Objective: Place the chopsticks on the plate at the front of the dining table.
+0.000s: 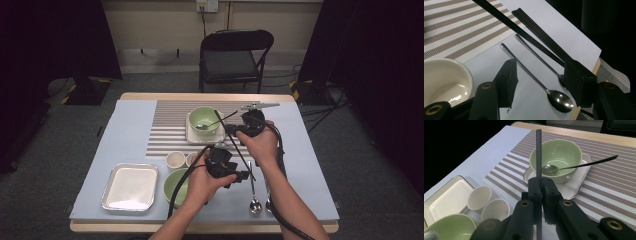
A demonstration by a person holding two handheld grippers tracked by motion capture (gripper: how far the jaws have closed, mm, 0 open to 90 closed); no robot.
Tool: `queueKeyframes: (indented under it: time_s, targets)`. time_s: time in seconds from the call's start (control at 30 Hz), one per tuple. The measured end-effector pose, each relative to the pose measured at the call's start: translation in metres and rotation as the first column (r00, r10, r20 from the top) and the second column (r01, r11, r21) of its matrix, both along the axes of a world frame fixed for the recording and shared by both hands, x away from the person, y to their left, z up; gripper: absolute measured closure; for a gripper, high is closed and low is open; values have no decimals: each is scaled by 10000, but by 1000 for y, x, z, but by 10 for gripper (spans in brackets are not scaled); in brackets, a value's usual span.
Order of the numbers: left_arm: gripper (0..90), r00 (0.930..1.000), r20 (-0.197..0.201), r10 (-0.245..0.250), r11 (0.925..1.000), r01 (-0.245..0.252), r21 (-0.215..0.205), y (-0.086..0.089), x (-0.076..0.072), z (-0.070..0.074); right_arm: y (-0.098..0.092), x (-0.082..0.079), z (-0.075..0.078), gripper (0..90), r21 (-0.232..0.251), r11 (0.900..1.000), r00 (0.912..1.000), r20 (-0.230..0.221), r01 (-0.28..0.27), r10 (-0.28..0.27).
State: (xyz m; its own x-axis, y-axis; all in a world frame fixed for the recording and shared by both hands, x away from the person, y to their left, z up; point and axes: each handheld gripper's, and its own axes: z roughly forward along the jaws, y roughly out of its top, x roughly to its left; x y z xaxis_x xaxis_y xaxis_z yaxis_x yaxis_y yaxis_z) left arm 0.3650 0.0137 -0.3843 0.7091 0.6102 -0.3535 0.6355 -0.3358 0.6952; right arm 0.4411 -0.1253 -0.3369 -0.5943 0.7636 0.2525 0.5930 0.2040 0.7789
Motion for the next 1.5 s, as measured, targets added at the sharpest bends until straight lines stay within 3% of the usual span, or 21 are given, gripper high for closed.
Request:
queueKeyframes:
  time_s: [0.4, 0.7, 1.17, 1.5]
  targets:
    - [556, 9980, -247, 581, 9970, -592, -494, -1, 0, 1, 2, 1, -3, 866, 206, 9997, 9999, -70, 97, -95]
    - [651, 9958, -425, 812, 9954, -832, -476, -1, 2, 0, 4, 1, -2, 866, 204, 9998, 10000, -21, 81, -80]
    - [645, 9903, -771, 1155, 9897, -1214, -763, -1, 5, -1, 7, 1, -1, 866, 341, 9994, 9999, -115, 81, -77]
    - [720, 9812, -1295, 1430, 9832, -1558, -946, 1, 7, -3, 6, 1, 0, 866, 640, 9979, 9998, -158, 134, -125]
